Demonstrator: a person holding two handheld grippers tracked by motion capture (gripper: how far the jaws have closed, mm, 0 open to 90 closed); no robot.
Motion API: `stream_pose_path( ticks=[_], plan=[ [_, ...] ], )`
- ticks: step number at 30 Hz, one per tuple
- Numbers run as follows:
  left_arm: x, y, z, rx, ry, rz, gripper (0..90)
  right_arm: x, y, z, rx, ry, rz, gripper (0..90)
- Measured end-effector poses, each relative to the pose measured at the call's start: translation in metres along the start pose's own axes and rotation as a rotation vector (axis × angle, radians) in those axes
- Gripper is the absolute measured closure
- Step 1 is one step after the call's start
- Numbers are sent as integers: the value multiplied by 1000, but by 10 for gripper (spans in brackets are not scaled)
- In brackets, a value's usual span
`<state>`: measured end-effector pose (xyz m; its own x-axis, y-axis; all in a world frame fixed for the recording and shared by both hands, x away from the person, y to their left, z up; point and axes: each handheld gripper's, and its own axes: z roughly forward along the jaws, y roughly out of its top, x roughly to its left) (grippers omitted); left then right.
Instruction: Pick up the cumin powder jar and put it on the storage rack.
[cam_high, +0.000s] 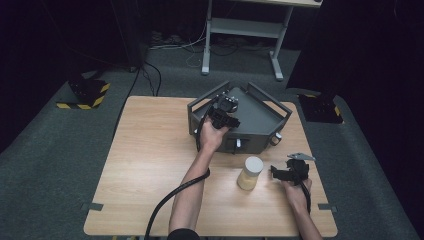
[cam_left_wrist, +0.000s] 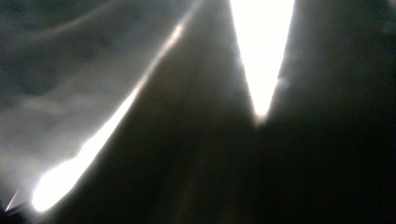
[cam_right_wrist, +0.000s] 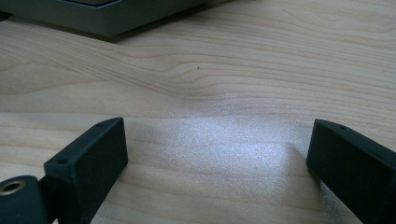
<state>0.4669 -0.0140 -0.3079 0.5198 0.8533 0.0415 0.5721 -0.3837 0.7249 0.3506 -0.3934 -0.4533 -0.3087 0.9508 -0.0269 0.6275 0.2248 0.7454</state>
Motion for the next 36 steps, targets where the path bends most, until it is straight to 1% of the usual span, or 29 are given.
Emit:
stream_pose_path(
  ticks=[5, 12, 14, 21, 28, 30, 34, 36],
  plan=[
    [1, 0, 2, 6, -3, -2, 312, 0, 0, 0, 0, 0, 0, 46],
    [5, 0, 3, 5, -14, -18, 313, 0, 0, 0, 0, 0, 0, 46],
    [5, 0, 3, 7, -12, -8, 312, 0, 0, 0, 0, 0, 0, 46],
    [3, -2, 3, 6, -13, 5, 312, 0, 0, 0, 0, 0, 0, 46],
    [4, -3, 3, 0, -15, 11, 311, 0, 0, 0, 0, 0, 0, 46],
    [1, -3, 3, 1, -6, 14, 308, 0, 0, 0, 0, 0, 0, 45],
    [1, -7, 3, -14, -4, 20, 300, 0, 0, 0, 0, 0, 0, 45],
    [1, -8, 2, -21, -6, 17, 248, 0, 0, 0, 0, -1, 1, 45]
  ],
)
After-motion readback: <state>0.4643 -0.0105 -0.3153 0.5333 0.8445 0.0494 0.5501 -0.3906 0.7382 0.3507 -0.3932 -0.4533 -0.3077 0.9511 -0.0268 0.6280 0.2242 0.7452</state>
